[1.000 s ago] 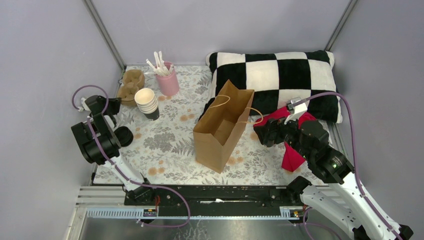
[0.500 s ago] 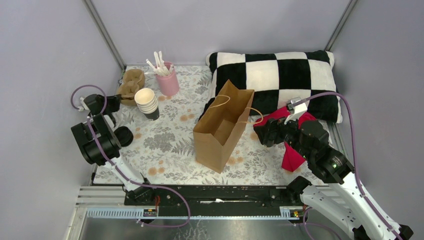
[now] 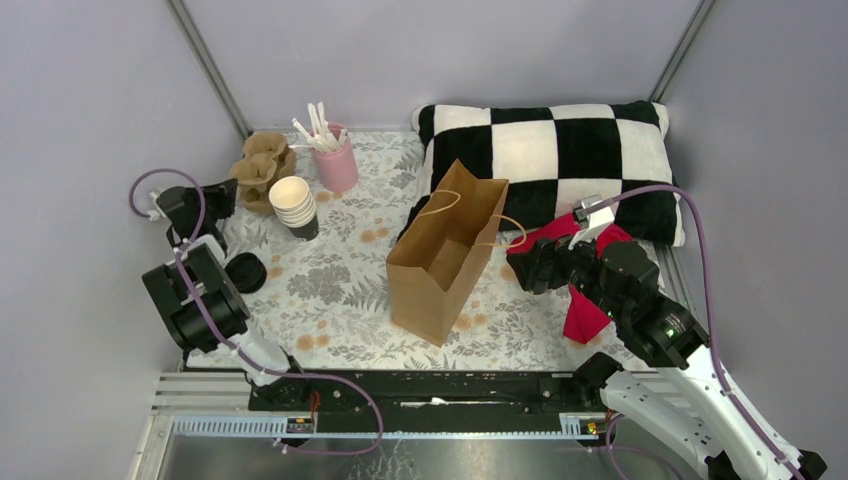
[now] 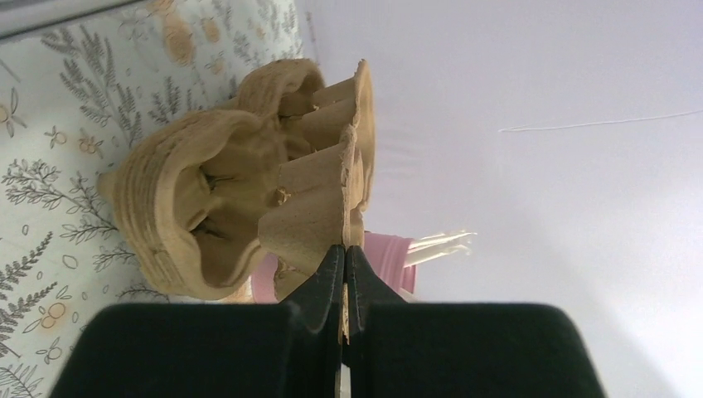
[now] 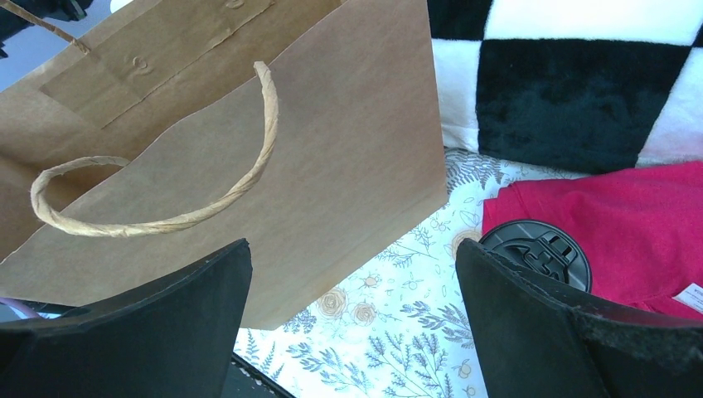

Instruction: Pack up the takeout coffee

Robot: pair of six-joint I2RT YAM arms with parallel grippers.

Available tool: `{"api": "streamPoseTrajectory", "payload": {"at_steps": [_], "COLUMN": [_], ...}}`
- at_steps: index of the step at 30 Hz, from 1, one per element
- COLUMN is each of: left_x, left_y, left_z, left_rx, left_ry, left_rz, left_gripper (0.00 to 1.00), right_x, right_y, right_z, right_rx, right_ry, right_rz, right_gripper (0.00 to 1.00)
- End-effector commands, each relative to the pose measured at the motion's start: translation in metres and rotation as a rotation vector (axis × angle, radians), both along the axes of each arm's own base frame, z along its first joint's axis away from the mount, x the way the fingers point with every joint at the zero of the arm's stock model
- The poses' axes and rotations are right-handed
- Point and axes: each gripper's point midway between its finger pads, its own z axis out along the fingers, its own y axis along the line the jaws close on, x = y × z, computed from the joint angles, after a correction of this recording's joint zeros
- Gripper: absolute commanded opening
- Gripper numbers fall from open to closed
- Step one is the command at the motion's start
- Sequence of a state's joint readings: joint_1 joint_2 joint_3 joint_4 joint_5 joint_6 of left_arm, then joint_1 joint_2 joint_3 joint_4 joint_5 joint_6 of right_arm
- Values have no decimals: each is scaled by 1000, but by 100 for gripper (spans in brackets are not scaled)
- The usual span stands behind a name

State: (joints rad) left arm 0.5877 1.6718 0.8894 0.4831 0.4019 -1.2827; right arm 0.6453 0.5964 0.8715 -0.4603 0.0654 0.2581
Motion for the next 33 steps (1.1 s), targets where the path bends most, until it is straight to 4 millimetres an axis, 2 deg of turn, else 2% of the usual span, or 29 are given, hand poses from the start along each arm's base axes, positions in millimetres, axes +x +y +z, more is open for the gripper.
{"api": "streamPoseTrajectory", "payload": {"at_steps": [1,7,14,19,27,33], "left_x": [-8,-17,-24,-37,-64,-82], "left_y": [12,15,7,-2,-31,-74], "left_z": [52,77,111,148,195,228], "left_rx": [128,230,226,217,136,114], "left_ry": [-90,-100,-171,-253,-411,-511], "left_rz": [43,67,73,90,53,-89], "left_gripper": [0,0,0,0,0,0], "right_x": [2,2,2,5,10,15], "right_y": [4,5,6,7,8,1], "right_z": [11,12,11,13,21,27], "right_rx": [21,21,16,12,-2,-22], "right_ry": [-41,-39,-30,-29,-22,-31], "right_rz": [14,18,23,23,8,-36], "right_gripper": [100,100,100,100,100,100]}}
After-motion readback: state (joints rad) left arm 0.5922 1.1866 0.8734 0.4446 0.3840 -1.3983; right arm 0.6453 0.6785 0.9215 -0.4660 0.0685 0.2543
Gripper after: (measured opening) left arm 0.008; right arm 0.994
